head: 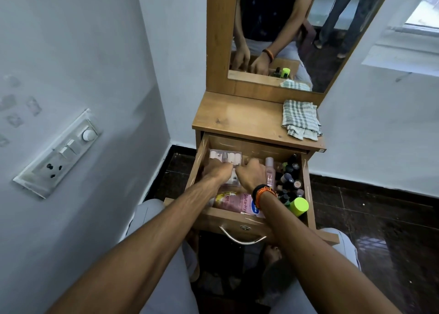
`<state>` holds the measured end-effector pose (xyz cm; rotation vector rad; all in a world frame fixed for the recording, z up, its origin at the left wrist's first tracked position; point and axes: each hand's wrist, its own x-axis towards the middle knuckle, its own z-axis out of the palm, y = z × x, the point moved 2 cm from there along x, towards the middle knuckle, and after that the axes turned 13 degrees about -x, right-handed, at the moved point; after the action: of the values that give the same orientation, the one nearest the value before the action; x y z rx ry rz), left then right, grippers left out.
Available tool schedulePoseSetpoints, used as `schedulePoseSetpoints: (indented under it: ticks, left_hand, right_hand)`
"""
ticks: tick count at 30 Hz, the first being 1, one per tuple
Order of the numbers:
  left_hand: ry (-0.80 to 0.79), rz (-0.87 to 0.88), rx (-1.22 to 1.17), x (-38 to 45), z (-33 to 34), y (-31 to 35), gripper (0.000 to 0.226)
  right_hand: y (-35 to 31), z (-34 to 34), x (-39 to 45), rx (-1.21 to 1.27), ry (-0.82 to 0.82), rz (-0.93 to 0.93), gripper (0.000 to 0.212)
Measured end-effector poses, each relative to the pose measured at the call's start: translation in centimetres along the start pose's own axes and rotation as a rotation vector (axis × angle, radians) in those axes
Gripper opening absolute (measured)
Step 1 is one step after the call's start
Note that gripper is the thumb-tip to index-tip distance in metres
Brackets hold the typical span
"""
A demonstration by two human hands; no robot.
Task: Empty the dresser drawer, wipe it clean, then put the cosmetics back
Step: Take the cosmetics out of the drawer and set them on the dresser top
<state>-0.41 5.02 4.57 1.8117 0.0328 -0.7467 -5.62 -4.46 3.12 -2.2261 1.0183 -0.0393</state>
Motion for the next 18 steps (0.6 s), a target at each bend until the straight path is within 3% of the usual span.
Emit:
schedulePoseSetpoints:
  ticks: [9, 12, 15, 18]
  left_hand:
    - [0.119, 0.036, -0.049, 0.6, 0.0, 0.2, 0.022]
    - [0.174, 0.126, -0.074, 0.0, 0.1, 0.1, 0.007]
    - [0.237, 0.227, -0.106, -0.6, 0.0, 0.1, 0.02]
    - [0.285, 0.284, -0.125, -1.0, -0.5, 0.4, 0.01]
  right_hand:
    - [0.2, 0.7, 1.0, 0.129, 0.054, 0.213, 0.011]
    - [0.4, 0.8, 1.1, 0.213, 0.054, 0.271, 0.011]
    - [0.6, 0.8, 0.9, 0.334, 0.066, 0.314, 0.014]
    - [0.5, 0.6, 0.2, 0.465, 0.077, 0.346, 0.022]
